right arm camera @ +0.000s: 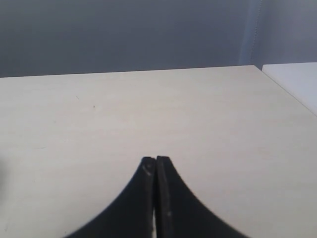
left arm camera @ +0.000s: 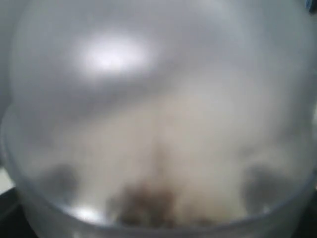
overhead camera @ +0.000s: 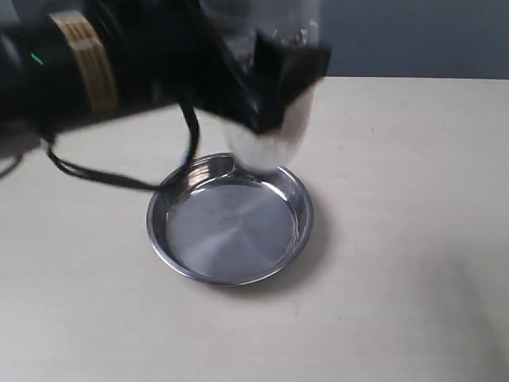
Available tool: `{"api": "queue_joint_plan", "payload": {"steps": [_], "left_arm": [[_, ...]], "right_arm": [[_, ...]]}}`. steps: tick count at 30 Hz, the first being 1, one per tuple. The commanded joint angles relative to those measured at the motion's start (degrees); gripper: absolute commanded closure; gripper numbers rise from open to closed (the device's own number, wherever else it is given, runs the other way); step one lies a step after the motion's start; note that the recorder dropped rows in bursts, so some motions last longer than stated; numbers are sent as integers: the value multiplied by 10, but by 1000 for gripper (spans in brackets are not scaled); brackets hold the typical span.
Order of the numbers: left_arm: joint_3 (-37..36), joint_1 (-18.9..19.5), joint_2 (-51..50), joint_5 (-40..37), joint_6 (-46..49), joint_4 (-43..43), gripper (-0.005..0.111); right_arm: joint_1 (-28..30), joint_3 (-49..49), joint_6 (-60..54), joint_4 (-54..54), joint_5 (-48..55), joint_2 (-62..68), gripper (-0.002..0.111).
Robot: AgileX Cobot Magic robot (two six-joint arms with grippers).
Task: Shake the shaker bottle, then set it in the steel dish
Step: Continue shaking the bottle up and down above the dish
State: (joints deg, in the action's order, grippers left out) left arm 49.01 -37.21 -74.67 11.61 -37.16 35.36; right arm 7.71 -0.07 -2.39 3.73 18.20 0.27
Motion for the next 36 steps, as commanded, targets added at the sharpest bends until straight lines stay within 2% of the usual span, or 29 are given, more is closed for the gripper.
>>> {"api": "queue_joint_plan", "payload": {"steps": [1,3,6,7,9,10,11,12,13,14,16,17,18,20,21,22,23,24,25,27,28,29,30,31,32,34,35,36], "left_arm": [[14,1,22,23,0,7,106],[54,1,58,40,30,-9,106],[21,-6,30,15,-13,15,106],[18,9,6,-81,11,49,106],[24,61,-9,-156,-3,25,106],[24,109,-18,-155,-40,-6,106],[19,136,-25,-132,-82,-44,106],[10,150,-32,-77,-110,-75,106],[-2,141,-36,-8,-126,-73,106],[-11,114,-37,50,-138,-45,106],[-17,50,-36,154,-136,101,106],[-11,32,-32,152,-121,163,106],[-5,21,-29,96,-110,192,106],[8,40,-35,-79,-63,86,106],[11,77,-44,-116,-29,27,106],[11,119,-55,-104,-32,-42,106],[8,141,-64,-69,-63,-124,106],[2,138,-66,-37,-85,-157,106],[-2,114,-62,2,-89,-140,106],[-3,44,-49,35,-80,10,106],[-2,24,-41,29,-56,109,106],[1,20,-37,-9,-37,159,106],[3,28,-36,-58,-35,139,106],[6,54,-42,-95,-35,103,106],[6,90,-51,-96,-40,55,106],[-1,128,-67,-30,-128,-74,106],[-10,118,-67,20,-160,-75,106],[-16,94,-61,63,-172,-26,106]], "right_arm": [[2,1,-1,0,-7,-3,109],[2,1,-1,0,-7,-3,109],[2,1,-1,0,-7,-3,109],[2,1,-1,0,-7,-3,109],[2,1,-1,0,-7,-3,109],[2,1,-1,0,-7,-3,109],[2,1,-1,0,-7,-3,109],[2,1,-1,0,-7,-3,109],[2,1,-1,0,-7,-3,109],[2,1,-1,0,-7,-3,109],[2,1,-1,0,-7,-3,109],[2,1,-1,0,-7,-3,109],[2,1,-1,0,-7,-3,109],[2,1,-1,0,-7,-3,109],[2,1,-1,0,-7,-3,109],[2,1,-1,0,-7,-3,109],[2,1,-1,0,-7,-3,109],[2,1,-1,0,-7,-3,109],[2,1,-1,0,-7,-3,109],[2,1,-1,0,-7,-3,109],[2,1,-1,0,-7,-3,109],[2,1,-1,0,-7,-3,109],[2,1,-1,0,-7,-3,109],[2,1,-1,0,-7,-3,109],[2,1,-1,0,-7,-3,109],[2,1,-1,0,-7,-3,109],[2,1,-1,0,-7,-3,109],[2,1,-1,0,-7,-3,109]]}}
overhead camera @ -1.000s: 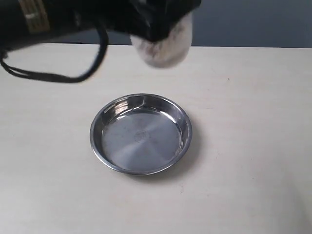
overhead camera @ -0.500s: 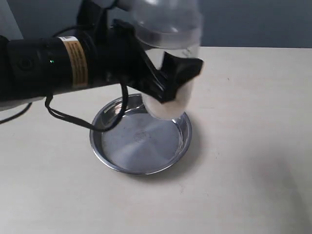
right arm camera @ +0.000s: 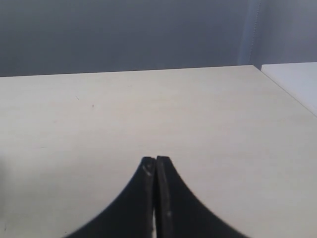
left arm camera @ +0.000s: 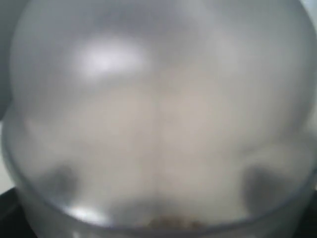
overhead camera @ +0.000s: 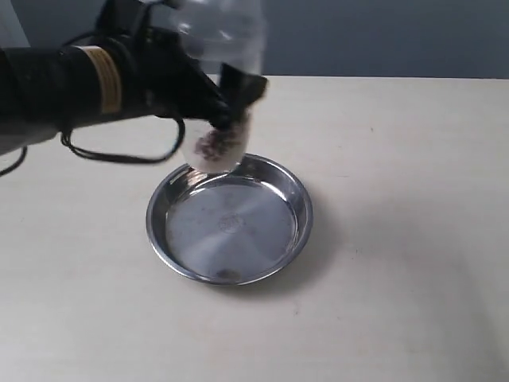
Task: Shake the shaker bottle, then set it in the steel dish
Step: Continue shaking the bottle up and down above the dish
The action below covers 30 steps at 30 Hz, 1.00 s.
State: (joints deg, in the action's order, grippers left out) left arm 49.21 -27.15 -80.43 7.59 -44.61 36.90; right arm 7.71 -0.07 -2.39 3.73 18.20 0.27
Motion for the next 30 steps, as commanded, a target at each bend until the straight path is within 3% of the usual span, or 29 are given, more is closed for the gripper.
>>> {"api": "queue_joint_plan", "payload": {"steps": [1,2,3,5,7,8,9,11,12,13,14,16,17,19,20,22,23,24,25,26,27,28,29,30], "left_arm": [[-19,-33,3,146,-101,54,106],[-15,-51,12,156,-91,156,106],[-8,-57,18,112,-89,207,106],[2,-44,16,-60,-80,182,106],[7,10,-1,-97,-108,125,106],[3,33,-5,-44,-157,64,106],[-7,32,-5,21,-183,39,106],[-26,-1,-1,220,-190,146,106],[-19,-12,1,262,-182,213,106],[-9,-20,5,245,-180,279,106],[-6,-22,8,156,-184,298,106],[-2,-8,4,-58,-163,201,106],[1,16,-3,-96,-162,138,106],[-13,35,-7,-12,-178,15,106],[-29,19,-2,75,-177,26,106],[-37,-16,6,203,-142,182,106],[-30,-21,12,218,-111,278,106],[-29,-21,16,172,-109,320,106],[-29,-21,17,89,-113,274,106],[-28,-12,14,1,-113,160,106],[-22,2,9,-36,-113,15,106],[-22,13,1,-25,-104,-78,106],[-31,1,-2,26,-73,-106,106],[-35,-19,0,60,-34,-56,106]], "right_arm": [[2,1,-1,0,-7,-3,109],[2,1,-1,0,-7,-3,109],[2,1,-1,0,-7,-3,109],[2,1,-1,0,-7,-3,109],[2,1,-1,0,-7,-3,109],[2,1,-1,0,-7,-3,109],[2,1,-1,0,-7,-3,109],[2,1,-1,0,-7,-3,109],[2,1,-1,0,-7,-3,109],[2,1,-1,0,-7,-3,109],[2,1,-1,0,-7,-3,109],[2,1,-1,0,-7,-3,109],[2,1,-1,0,-7,-3,109],[2,1,-1,0,-7,-3,109],[2,1,-1,0,-7,-3,109],[2,1,-1,0,-7,-3,109],[2,1,-1,0,-7,-3,109],[2,1,-1,0,-7,-3,109],[2,1,-1,0,-7,-3,109],[2,1,-1,0,-7,-3,109],[2,1,-1,0,-7,-3,109],[2,1,-1,0,-7,-3,109],[2,1,-1,0,-7,-3,109],[2,1,-1,0,-7,-3,109]]}}
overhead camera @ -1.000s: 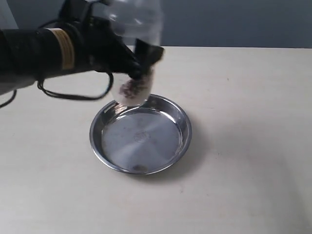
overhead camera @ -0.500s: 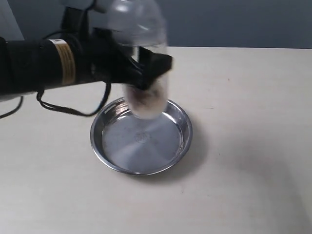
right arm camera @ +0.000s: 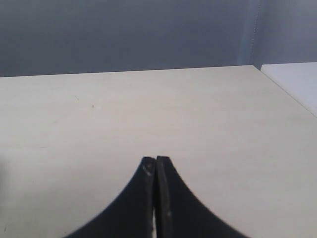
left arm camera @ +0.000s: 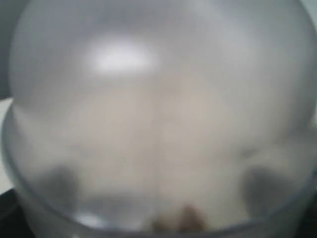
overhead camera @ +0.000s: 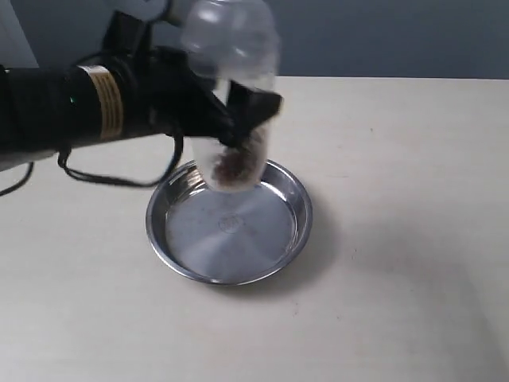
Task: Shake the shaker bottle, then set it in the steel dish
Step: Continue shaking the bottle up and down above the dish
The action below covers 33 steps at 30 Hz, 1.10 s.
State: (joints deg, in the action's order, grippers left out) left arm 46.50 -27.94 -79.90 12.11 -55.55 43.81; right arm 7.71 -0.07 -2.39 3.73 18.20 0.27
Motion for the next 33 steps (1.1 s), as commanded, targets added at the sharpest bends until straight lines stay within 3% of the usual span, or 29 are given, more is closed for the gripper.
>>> {"api": "queue_joint_plan", "payload": {"steps": [1,2,3,5,7,9,10,11,12,14,15,17,18,20,21,22,24,25,26,27,29,30,31,33], "left_arm": [[-9,-37,-1,31,95,-49,106],[-7,-56,6,7,94,32,106],[-3,-59,6,-35,94,27,106],[2,-25,-2,-113,90,-50,106],[-5,-5,-9,-62,54,-152,106],[-15,-43,2,30,73,-45,106],[-15,-65,13,47,85,85,106],[-15,-78,23,32,80,203,106],[-15,-79,29,-3,66,236,106],[-5,-42,24,-115,51,128,106],[-1,-17,18,-121,43,60,106],[-14,23,1,-5,16,-110,106],[-23,15,-2,67,16,-114,106],[-26,-12,-4,188,25,47,106],[-23,-18,5,170,17,149,106],[-23,-18,16,112,-19,192,106],[-25,-14,25,-95,-97,156,106],[-22,-5,25,-135,-125,103,106],[-21,8,21,-110,-151,41,106],[-27,8,16,-19,-151,13,106],[-38,-9,7,203,-105,116,106],[-32,-13,6,245,-69,189,106],[-29,-13,8,229,-76,222,106],[-27,-11,19,101,-108,190,106]], "right_arm": [[2,1,-1,0,-7,-3,109],[2,1,-1,0,-7,-3,109],[2,1,-1,0,-7,-3,109],[2,1,-1,0,-7,-3,109],[2,1,-1,0,-7,-3,109],[2,1,-1,0,-7,-3,109],[2,1,-1,0,-7,-3,109],[2,1,-1,0,-7,-3,109],[2,1,-1,0,-7,-3,109],[2,1,-1,0,-7,-3,109],[2,1,-1,0,-7,-3,109],[2,1,-1,0,-7,-3,109],[2,1,-1,0,-7,-3,109],[2,1,-1,0,-7,-3,109],[2,1,-1,0,-7,-3,109],[2,1,-1,0,-7,-3,109],[2,1,-1,0,-7,-3,109],[2,1,-1,0,-7,-3,109],[2,1,-1,0,-7,-3,109],[2,1,-1,0,-7,-3,109],[2,1,-1,0,-7,-3,109],[2,1,-1,0,-7,-3,109],[2,1,-1,0,-7,-3,109],[2,1,-1,0,-7,-3,109]]}}
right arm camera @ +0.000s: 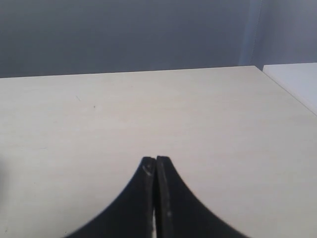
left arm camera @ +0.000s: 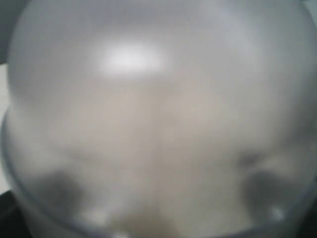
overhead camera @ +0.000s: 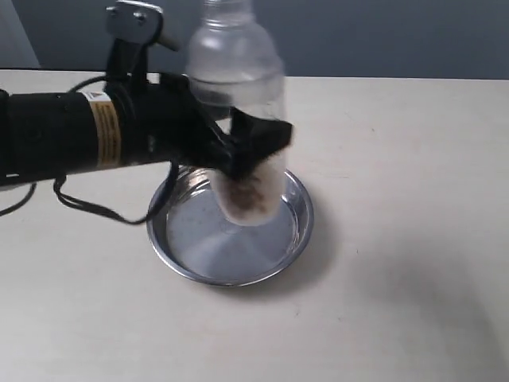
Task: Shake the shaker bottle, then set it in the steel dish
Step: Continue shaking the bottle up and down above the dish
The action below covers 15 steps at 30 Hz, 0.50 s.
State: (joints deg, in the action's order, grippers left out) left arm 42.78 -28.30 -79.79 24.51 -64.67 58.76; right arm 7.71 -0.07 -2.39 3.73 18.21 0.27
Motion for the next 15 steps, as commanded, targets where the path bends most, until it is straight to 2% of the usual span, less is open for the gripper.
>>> {"api": "queue_joint_plan", "payload": {"steps": [1,2,4,6,9,11,13,15], "left_arm": [[17,-1,25,-66,-12,-7,106],[32,10,39,-86,3,-67,106],[70,31,69,-45,42,-111,106],[79,36,93,-24,48,-82,106],[23,2,60,-46,14,-12,106],[15,-1,42,-29,22,-29,106],[65,13,67,45,41,-38,106],[123,21,107,36,63,-21,106]], "right_arm": [[2,1,-1,0,-8,-3,109],[2,1,-1,0,-8,-3,109],[2,1,-1,0,-8,-3,109],[2,1,-1,0,-8,-3,109],[2,1,-1,0,-8,-3,109],[2,1,-1,0,-8,-3,109],[2,1,-1,0,-8,-3,109],[2,1,-1,0,-8,-3,109]]}}
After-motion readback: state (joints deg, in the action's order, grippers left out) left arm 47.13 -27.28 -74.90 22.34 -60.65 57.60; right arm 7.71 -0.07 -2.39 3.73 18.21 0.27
